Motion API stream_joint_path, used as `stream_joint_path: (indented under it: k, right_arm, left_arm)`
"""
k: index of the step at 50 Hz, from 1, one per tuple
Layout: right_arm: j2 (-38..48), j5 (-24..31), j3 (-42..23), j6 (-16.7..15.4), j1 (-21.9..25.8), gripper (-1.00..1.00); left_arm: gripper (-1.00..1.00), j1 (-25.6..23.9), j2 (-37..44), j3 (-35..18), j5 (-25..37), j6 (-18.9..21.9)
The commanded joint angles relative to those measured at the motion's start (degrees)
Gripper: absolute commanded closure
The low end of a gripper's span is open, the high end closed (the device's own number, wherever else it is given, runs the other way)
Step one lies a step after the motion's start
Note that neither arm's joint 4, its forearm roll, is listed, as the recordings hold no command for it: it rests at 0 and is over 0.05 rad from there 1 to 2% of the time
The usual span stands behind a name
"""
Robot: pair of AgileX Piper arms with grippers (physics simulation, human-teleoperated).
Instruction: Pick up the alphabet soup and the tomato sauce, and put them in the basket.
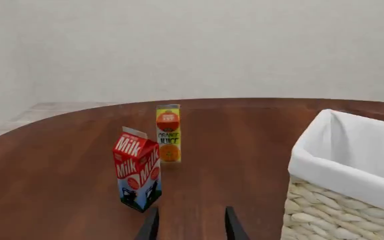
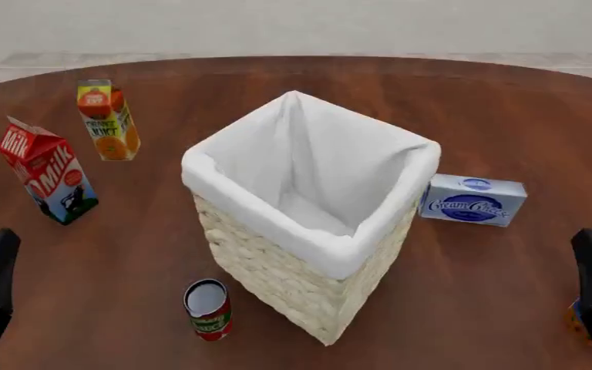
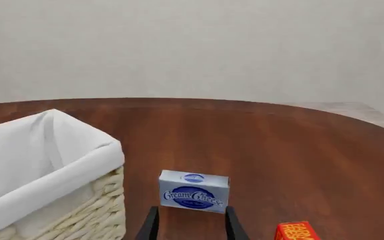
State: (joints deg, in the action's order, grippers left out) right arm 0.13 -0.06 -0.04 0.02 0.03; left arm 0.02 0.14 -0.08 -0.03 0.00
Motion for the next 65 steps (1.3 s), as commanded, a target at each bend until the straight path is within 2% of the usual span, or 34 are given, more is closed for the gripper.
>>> stream_joint_path:
  k: [1, 19, 34, 44, 53, 58, 65]
  right_arm:
    - [1.1, -0.7, -0.2, 0.2, 0.3, -1.00]
    - [4.3, -3.9, 0.0, 0.0, 1.1, -1.00]
    - [3.2, -2.8, 0.0, -0.5, 1.2, -1.00]
    - [1.9, -1.7, 0.0, -0.5, 1.2, -1.00]
    - [2.2, -1.9, 0.0, -1.1, 1.5, -1.00]
    - [3.1, -2.6, 0.0, -1.3, 1.9, -1.00]
    - [4.3, -3.6, 0.0, -1.5, 2.3, -1.00]
  left_arm:
    - [-1.00, 0.1, 0.7, -0.1, -0.4, -0.4]
    - [-1.00, -1.3, 3.5, 0.0, -3.1, -0.7]
    - [-1.00, -1.3, 3.4, -0.8, -3.1, -0.4]
    - [-1.00, -2.1, 7.1, -5.3, -3.4, -1.5]
    - [-1.00, -4.1, 7.9, -11.1, 0.7, -0.6]
    - [-1.00, -6.4, 9.4, -11.7, 1.0, -1.3]
    - [-1.00, -6.8, 10.4, -14.2, 2.6, -0.5]
